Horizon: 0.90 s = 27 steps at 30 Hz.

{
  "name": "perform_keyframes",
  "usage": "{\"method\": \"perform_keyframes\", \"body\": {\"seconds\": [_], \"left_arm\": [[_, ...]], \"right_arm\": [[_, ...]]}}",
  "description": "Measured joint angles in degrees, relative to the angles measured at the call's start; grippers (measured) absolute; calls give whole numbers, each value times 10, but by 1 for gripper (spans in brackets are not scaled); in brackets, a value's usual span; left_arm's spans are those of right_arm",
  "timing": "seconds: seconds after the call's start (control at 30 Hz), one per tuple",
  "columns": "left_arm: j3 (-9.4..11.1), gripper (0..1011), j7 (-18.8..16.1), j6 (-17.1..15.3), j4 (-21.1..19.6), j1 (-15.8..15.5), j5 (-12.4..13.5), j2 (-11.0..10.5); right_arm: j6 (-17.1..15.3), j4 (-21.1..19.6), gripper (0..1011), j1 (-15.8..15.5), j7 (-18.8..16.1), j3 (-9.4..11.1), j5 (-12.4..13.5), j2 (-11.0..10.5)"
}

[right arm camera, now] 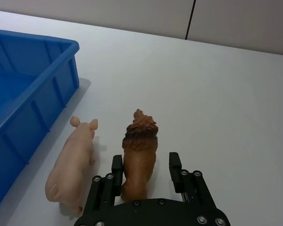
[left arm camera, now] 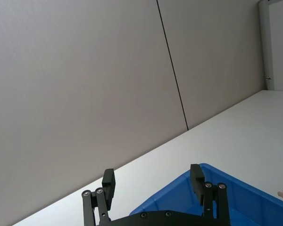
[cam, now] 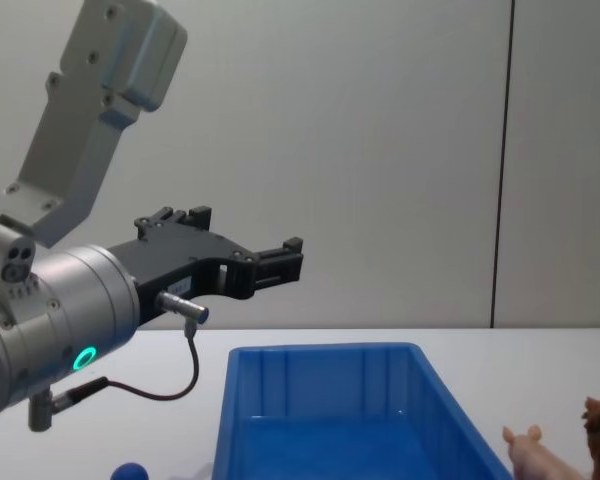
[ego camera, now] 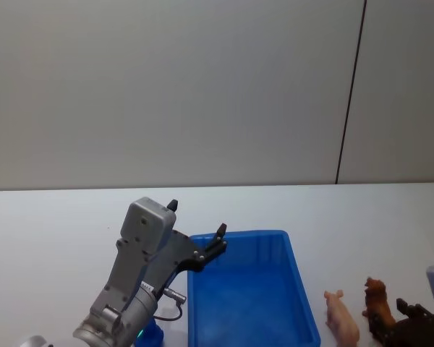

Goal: Pick up the two dolls from the table and place them into the box.

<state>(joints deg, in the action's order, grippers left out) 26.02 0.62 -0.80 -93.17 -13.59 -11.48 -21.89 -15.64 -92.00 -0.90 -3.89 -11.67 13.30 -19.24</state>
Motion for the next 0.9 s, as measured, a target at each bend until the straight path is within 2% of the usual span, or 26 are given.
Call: {"method": "perform_keyframes", "body": {"seconds": [0.17, 0.2, 0.33, 0.6, 0.9], "left_arm": [[0, 1002, 0, 0, 0, 0, 0, 0], [0, 1002, 0, 0, 0, 0, 0, 0], [0, 1002, 0, 0, 0, 0, 0, 0], [0, 1001, 0, 0, 0, 0, 0, 0], [0, 1002, 0, 0, 0, 0, 0, 0]], "right_arm": [[-4, 4, 479, 2, 0, 0, -2, 2], [-6, 5, 418, 2, 0, 0, -2, 3], [-6, 5, 337, 3, 0, 0, -3, 4], [8, -6, 334, 2, -3, 1, -3, 4], [42, -38, 334, -2, -11, 4, -3, 2]]}}
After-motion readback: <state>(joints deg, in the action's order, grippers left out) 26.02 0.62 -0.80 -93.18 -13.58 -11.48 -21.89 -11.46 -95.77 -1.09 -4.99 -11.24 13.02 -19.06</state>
